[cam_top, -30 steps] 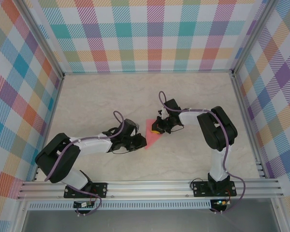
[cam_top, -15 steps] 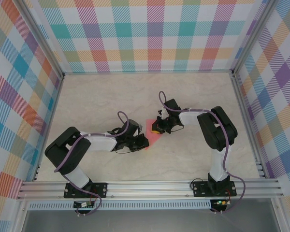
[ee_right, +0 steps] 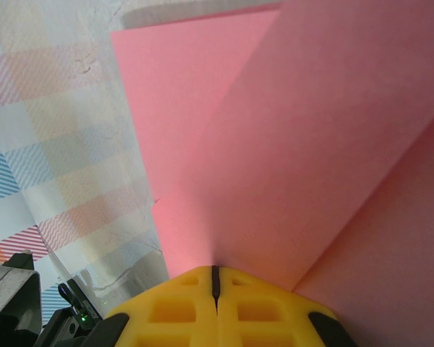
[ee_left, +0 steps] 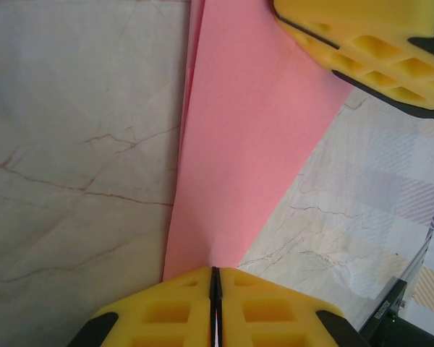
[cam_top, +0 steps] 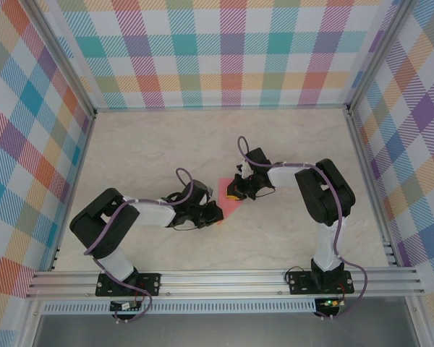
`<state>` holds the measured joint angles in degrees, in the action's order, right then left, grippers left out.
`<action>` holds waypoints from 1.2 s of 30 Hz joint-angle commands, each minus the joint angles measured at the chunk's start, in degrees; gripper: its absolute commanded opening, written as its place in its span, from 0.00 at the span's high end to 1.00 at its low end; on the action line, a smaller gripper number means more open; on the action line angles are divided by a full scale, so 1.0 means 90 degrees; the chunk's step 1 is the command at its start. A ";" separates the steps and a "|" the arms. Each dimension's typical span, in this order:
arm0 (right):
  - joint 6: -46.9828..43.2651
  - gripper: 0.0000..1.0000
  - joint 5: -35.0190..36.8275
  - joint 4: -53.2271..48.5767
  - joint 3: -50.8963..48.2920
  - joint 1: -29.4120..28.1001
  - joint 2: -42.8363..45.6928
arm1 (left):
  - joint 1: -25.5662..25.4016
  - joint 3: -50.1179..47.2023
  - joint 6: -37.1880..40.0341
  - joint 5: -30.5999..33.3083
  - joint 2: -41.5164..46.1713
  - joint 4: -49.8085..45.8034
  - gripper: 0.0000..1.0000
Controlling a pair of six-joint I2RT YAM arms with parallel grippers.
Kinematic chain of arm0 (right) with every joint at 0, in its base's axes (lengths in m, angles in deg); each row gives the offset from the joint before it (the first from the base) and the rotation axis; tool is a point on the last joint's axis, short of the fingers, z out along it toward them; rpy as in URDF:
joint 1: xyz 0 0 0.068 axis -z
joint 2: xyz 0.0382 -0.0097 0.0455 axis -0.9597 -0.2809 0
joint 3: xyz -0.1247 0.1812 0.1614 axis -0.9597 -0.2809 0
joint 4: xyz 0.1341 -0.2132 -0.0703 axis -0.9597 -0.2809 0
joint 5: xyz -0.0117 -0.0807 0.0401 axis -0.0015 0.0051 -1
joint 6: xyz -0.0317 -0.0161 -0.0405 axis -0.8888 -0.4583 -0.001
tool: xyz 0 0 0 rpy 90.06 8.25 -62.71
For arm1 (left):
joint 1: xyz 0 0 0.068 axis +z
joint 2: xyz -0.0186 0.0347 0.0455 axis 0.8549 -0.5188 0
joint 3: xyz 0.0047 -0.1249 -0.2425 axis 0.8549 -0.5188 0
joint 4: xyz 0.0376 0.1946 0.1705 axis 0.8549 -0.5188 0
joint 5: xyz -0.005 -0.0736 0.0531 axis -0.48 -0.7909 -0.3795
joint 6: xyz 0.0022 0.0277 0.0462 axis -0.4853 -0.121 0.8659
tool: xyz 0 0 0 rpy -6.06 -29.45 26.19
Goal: Fold a paper plane with a square sheet of paper (pick it up from the middle)
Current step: Fourth fold the wing at the center of the table.
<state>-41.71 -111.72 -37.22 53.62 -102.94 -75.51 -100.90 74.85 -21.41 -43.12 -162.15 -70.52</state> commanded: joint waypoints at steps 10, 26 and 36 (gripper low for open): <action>0.0126 0.97 0.0944 -0.0620 -0.0160 -0.0050 -0.0673 | -0.0145 -0.0426 0.0035 -0.0228 0.0344 -0.1105 0.91; 0.0016 0.96 0.0779 -0.0670 -0.0053 -0.0050 -0.0468 | -0.0089 0.0325 0.0574 0.1053 0.1630 -0.1819 0.89; -0.0269 0.96 0.0528 -0.0705 0.0258 -0.0051 0.0056 | -0.0079 0.0576 0.0337 0.1079 0.0226 -0.1027 0.95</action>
<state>-42.24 -111.33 -39.82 55.42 -103.05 -75.71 -102.10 79.02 -17.57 -34.42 -158.39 -80.71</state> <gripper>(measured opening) 0.045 0.059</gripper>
